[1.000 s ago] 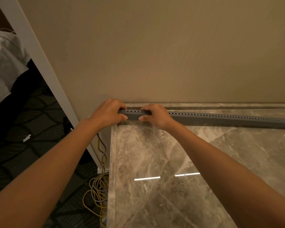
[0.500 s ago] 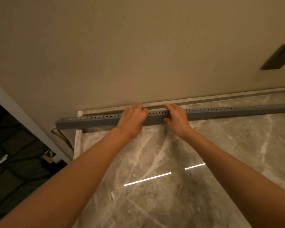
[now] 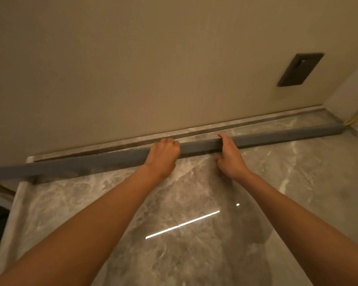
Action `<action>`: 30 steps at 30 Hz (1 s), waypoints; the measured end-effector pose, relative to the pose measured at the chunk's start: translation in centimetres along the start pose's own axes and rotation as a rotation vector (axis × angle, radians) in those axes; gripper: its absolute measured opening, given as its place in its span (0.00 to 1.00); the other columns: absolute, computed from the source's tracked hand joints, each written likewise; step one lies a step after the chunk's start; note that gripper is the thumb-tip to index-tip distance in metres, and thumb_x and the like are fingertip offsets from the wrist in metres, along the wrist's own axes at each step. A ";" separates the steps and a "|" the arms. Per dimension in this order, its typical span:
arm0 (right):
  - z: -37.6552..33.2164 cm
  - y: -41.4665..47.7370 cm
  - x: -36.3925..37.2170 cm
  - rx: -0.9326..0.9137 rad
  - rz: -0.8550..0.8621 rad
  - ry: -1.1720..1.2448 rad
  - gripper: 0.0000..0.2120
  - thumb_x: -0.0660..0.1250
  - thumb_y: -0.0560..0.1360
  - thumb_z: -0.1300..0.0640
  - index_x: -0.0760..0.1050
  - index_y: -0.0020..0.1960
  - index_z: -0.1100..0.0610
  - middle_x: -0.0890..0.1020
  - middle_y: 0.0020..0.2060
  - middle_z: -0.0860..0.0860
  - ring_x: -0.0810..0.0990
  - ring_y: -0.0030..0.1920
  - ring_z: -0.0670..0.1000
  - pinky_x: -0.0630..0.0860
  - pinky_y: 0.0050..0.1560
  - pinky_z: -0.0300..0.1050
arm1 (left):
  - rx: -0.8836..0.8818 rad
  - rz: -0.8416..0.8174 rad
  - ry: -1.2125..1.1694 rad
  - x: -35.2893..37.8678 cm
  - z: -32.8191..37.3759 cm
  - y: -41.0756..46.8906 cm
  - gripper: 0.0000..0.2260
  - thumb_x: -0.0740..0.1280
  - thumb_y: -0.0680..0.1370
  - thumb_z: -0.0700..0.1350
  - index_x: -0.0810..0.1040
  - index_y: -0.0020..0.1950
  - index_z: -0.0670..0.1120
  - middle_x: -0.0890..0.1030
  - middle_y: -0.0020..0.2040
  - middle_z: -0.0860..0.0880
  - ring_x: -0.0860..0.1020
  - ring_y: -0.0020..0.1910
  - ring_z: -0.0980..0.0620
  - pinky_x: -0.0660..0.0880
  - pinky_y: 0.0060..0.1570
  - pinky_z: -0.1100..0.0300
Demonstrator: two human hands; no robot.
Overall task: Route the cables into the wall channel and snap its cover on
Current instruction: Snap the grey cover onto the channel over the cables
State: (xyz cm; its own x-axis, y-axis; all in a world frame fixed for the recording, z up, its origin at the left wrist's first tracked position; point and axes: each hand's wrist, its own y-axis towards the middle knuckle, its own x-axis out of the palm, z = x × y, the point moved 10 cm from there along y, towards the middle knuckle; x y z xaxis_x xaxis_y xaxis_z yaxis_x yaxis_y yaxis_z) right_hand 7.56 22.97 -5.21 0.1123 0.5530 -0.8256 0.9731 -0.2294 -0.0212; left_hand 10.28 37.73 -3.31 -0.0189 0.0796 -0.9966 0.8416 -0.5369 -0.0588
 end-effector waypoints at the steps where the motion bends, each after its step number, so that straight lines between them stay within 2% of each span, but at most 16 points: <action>1: 0.6 0.3 -0.4 0.003 -0.007 -0.007 0.30 0.60 0.74 0.72 0.54 0.73 0.61 0.61 0.73 0.57 0.61 0.73 0.56 0.58 0.74 0.47 | -0.030 -0.032 -0.010 0.3 -0.3 0.4 0.16 0.58 0.78 0.33 0.68 0.66 0.39 0.73 0.64 0.40 0.72 0.64 0.41 0.71 0.60 0.51; 6: 4.4 2.2 -2.1 -0.011 0.003 -0.063 0.25 0.60 0.74 0.71 0.60 0.70 0.63 0.63 0.72 0.59 0.61 0.73 0.58 0.58 0.74 0.48 | -0.158 -0.085 -0.049 0.9 -0.1 2.3 0.12 0.59 0.81 0.40 0.72 0.63 0.39 0.74 0.63 0.40 0.73 0.63 0.41 0.72 0.59 0.49; 10: 7.1 3.5 -4.1 0.009 0.062 -0.113 0.21 0.61 0.76 0.67 0.63 0.68 0.65 0.67 0.70 0.61 0.59 0.74 0.60 0.59 0.74 0.52 | -0.131 -0.015 -0.066 0.3 3.3 4.1 0.14 0.59 0.81 0.44 0.71 0.64 0.40 0.72 0.64 0.41 0.71 0.62 0.42 0.71 0.57 0.50; 13: 8.8 4.6 -6.0 0.028 0.092 -0.202 0.14 0.61 0.76 0.65 0.69 0.61 0.64 0.74 0.62 0.61 0.67 0.67 0.62 0.68 0.63 0.55 | -0.146 0.000 -0.058 0.3 5.3 5.6 0.15 0.59 0.81 0.45 0.69 0.65 0.40 0.72 0.65 0.41 0.71 0.63 0.43 0.71 0.58 0.51; 15: 9.6 5.3 -7.0 0.007 0.102 -0.309 0.10 0.60 0.77 0.64 0.72 0.58 0.62 0.78 0.58 0.59 0.71 0.62 0.59 0.69 0.59 0.54 | -0.158 -0.004 -0.043 0.4 5.9 6.4 0.15 0.59 0.81 0.45 0.70 0.65 0.40 0.73 0.65 0.41 0.71 0.63 0.43 0.71 0.59 0.51; 17: 10.0 6.1 -7.5 -0.019 0.102 -0.382 0.10 0.60 0.77 0.62 0.74 0.57 0.59 0.80 0.57 0.57 0.73 0.60 0.58 0.66 0.61 0.52 | -0.162 -0.007 -0.027 0.5 6.2 7.0 0.14 0.59 0.81 0.45 0.71 0.64 0.40 0.74 0.64 0.41 0.72 0.62 0.43 0.71 0.58 0.51; 19: 10.3 7.0 -7.7 -0.045 0.085 -0.417 0.12 0.60 0.78 0.61 0.74 0.60 0.59 0.78 0.61 0.57 0.73 0.63 0.58 0.64 0.65 0.52 | -0.175 -0.005 -0.020 0.5 6.4 7.5 0.14 0.59 0.82 0.45 0.72 0.64 0.40 0.74 0.63 0.41 0.72 0.62 0.43 0.72 0.57 0.51; 21: 10.4 7.9 -7.3 -0.060 0.033 -0.444 0.16 0.58 0.79 0.61 0.69 0.67 0.60 0.73 0.68 0.58 0.68 0.69 0.60 0.64 0.70 0.53 | -0.198 -0.007 -0.022 0.4 6.3 7.9 0.14 0.58 0.82 0.45 0.71 0.64 0.39 0.74 0.63 0.41 0.72 0.62 0.42 0.72 0.56 0.51; 23: 10.3 8.7 -7.1 -0.078 -0.004 -0.455 0.18 0.56 0.80 0.61 0.66 0.69 0.60 0.70 0.70 0.59 0.64 0.72 0.61 0.63 0.72 0.53 | -0.226 -0.010 -0.024 0.4 6.2 8.3 0.14 0.58 0.82 0.45 0.71 0.65 0.39 0.74 0.62 0.41 0.72 0.62 0.42 0.73 0.56 0.51; 26: 10.1 9.8 -7.0 -0.101 -0.030 -0.448 0.18 0.56 0.80 0.63 0.66 0.69 0.61 0.68 0.71 0.58 0.64 0.71 0.60 0.64 0.69 0.52 | -0.258 0.001 -0.041 0.3 5.9 8.8 0.14 0.59 0.82 0.44 0.72 0.64 0.38 0.75 0.62 0.40 0.72 0.62 0.41 0.72 0.55 0.49; 30: 10.0 10.3 -6.9 -0.139 -0.041 -0.422 0.17 0.57 0.79 0.63 0.66 0.67 0.64 0.69 0.70 0.58 0.66 0.68 0.60 0.68 0.64 0.53 | -0.282 0.085 -0.135 -0.2 5.9 8.7 0.11 0.64 0.79 0.41 0.74 0.57 0.35 0.77 0.56 0.36 0.75 0.56 0.37 0.73 0.50 0.47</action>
State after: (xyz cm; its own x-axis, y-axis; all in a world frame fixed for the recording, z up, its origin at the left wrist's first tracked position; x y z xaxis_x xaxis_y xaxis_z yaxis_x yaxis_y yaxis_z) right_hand 14.76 8.76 -5.39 0.0095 0.1777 -0.9840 0.9960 -0.0886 -0.0064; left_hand 14.37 28.09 -3.91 0.0019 -0.0780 -0.9970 0.9594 -0.2811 0.0238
